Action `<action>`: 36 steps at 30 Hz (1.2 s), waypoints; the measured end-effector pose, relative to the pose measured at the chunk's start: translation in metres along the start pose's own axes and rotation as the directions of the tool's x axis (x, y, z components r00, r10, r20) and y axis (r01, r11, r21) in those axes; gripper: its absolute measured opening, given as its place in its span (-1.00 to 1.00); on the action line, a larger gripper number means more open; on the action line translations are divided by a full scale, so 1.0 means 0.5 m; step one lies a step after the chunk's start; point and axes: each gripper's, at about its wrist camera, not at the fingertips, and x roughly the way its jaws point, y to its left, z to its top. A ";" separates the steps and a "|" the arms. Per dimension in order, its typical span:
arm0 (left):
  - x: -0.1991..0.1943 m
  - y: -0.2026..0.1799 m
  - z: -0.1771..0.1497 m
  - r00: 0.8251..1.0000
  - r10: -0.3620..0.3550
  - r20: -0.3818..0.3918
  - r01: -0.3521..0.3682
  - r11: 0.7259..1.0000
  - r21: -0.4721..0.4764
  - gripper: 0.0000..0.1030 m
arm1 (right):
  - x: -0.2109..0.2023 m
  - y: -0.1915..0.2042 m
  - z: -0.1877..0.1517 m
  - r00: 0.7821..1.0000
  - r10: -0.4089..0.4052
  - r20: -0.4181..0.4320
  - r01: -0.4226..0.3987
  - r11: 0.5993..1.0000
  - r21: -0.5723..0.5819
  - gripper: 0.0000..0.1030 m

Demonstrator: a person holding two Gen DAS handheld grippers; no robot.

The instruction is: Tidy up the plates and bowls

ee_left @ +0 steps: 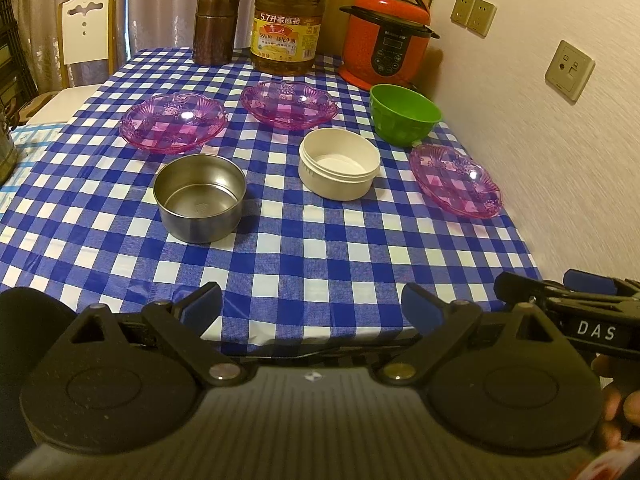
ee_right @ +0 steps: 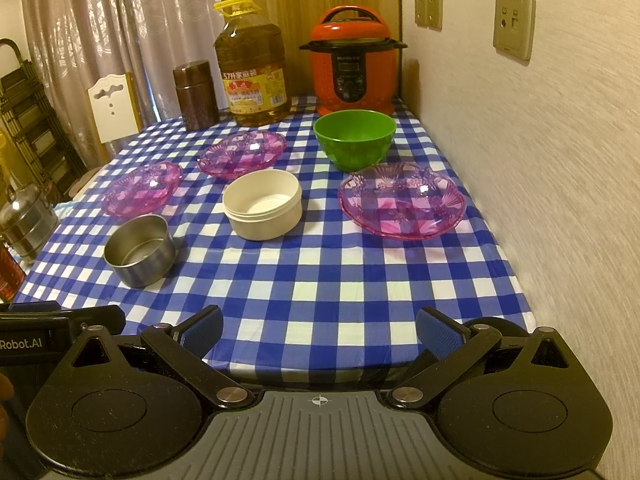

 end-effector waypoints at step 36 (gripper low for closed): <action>0.007 0.001 -0.011 1.000 -0.020 0.005 0.020 0.999 -0.036 0.83 | 0.014 -0.002 -0.008 1.000 0.020 0.005 -0.020 0.999 0.034 0.99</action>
